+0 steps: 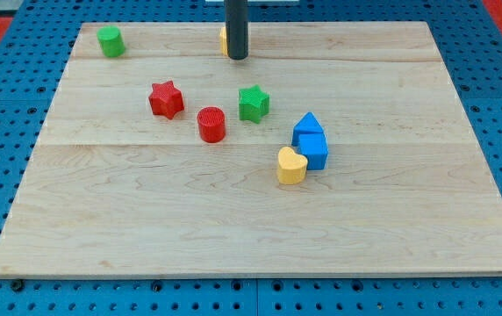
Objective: Make a diagonal line with red blocks and green star
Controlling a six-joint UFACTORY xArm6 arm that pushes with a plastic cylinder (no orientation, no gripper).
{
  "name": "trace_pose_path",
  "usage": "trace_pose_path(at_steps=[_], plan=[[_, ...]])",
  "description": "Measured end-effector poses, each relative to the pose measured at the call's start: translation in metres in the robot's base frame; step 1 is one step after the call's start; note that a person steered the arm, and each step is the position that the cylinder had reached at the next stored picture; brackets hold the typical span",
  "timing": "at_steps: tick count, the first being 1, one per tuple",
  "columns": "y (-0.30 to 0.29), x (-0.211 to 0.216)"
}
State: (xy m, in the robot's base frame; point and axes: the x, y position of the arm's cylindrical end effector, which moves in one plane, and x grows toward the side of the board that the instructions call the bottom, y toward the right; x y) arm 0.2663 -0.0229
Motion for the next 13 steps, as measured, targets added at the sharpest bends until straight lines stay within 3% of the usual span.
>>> trace_pose_path(at_steps=[4, 6, 8, 10, 13], plan=[[-0.012, 0.064], [-0.047, 0.152], [-0.128, 0.135], [-0.045, 0.097], [-0.079, 0.093]])
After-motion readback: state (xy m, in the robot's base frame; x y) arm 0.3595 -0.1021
